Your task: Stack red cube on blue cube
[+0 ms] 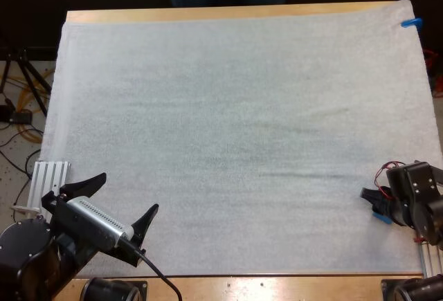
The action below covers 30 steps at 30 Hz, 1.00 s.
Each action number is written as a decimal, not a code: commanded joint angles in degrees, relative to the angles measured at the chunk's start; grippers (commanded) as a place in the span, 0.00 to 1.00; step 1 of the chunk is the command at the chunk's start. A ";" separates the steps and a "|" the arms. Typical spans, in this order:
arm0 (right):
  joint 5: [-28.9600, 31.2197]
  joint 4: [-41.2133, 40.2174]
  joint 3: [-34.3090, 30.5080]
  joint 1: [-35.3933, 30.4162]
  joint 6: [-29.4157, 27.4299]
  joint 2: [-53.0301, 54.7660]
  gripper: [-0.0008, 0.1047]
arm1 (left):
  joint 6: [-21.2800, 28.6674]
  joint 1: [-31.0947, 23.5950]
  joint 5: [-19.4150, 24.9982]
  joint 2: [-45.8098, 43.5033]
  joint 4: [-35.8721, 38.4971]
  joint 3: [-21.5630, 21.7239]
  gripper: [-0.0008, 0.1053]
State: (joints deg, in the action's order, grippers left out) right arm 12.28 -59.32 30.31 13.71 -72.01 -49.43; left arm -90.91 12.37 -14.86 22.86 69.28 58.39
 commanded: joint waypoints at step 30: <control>-4.01 0.41 23.01 -0.24 -20.82 0.03 0.56 | -0.08 0.31 0.15 3.84 -0.82 0.45 0.83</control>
State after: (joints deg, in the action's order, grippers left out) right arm 9.15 -59.55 52.75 13.71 -91.54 -49.43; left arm -90.91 12.37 -14.73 26.46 68.70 58.53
